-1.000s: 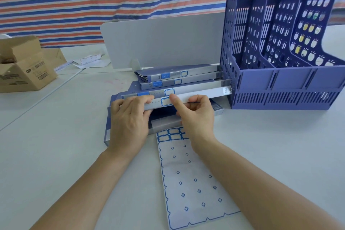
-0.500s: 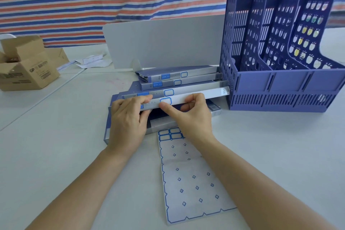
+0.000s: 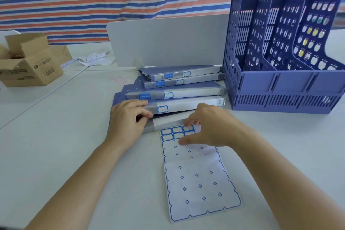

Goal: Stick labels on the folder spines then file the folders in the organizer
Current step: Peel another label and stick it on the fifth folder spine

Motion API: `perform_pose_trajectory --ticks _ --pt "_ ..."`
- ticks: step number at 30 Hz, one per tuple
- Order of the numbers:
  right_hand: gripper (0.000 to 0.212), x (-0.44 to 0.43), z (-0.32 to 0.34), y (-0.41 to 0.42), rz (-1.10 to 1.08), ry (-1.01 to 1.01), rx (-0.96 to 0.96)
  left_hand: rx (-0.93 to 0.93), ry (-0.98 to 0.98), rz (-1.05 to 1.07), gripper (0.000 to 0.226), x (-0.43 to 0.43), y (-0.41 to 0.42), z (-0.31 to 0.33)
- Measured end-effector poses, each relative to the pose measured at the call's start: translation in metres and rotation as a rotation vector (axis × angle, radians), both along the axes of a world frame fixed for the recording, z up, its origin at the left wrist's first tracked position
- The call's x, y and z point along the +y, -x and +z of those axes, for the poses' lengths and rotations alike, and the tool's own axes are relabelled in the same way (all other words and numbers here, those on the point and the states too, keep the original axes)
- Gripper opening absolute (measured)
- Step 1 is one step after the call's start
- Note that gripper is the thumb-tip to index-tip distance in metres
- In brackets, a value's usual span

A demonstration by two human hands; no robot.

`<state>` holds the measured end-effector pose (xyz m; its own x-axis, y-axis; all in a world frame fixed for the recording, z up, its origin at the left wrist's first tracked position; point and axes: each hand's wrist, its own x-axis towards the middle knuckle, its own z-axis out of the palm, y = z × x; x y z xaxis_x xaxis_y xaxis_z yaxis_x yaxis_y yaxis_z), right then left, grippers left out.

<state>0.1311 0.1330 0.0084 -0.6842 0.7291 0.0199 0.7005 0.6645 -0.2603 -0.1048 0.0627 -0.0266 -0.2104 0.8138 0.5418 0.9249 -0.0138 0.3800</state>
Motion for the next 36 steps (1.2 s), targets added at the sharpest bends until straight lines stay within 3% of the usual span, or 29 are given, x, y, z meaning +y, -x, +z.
perform_pose_trajectory --ticks 7,11,15,21,23,26,28,31,33,36 --pt "0.059 -0.003 0.003 -0.001 0.016 0.064 -0.032 -0.069 -0.021 -0.017 0.014 -0.005 -0.003 0.002" --pt "0.054 0.004 0.005 -0.007 -0.095 0.080 0.052 -0.106 -0.050 -0.014 0.015 -0.007 -0.004 0.003" --pt "0.070 0.010 0.002 -0.012 -0.267 0.099 -0.091 -0.123 -0.065 0.007 0.019 -0.008 -0.006 0.006" --pt "0.044 0.005 0.006 -0.007 -0.137 0.338 0.096 -0.157 -0.066 0.024 0.018 -0.008 -0.008 0.007" --pt "0.036 0.004 0.011 -0.006 -0.112 0.467 0.274 -0.277 -0.097 0.025 0.015 -0.010 -0.012 0.010" --pt "0.033 0.003 0.015 -0.006 -0.061 0.679 0.531 -0.637 -0.133 -0.006 0.008 -0.013 -0.023 0.020" --pt "0.030 0.002 0.016 -0.004 -0.041 0.760 0.654 -0.910 -0.114 -0.051 0.016 -0.018 -0.031 0.031" --pt "0.022 -0.001 0.021 -0.003 -0.042 0.831 0.772 -1.215 0.081 -0.120 0.042 -0.025 -0.034 0.044" --pt "0.035 -0.002 0.022 -0.002 -0.061 0.864 0.813 -1.330 0.213 -0.218 0.049 -0.028 -0.035 0.046" --pt "0.055 -0.004 0.021 0.001 -0.087 0.877 0.848 -1.376 0.226 -0.337 0.039 -0.029 -0.040 0.043"
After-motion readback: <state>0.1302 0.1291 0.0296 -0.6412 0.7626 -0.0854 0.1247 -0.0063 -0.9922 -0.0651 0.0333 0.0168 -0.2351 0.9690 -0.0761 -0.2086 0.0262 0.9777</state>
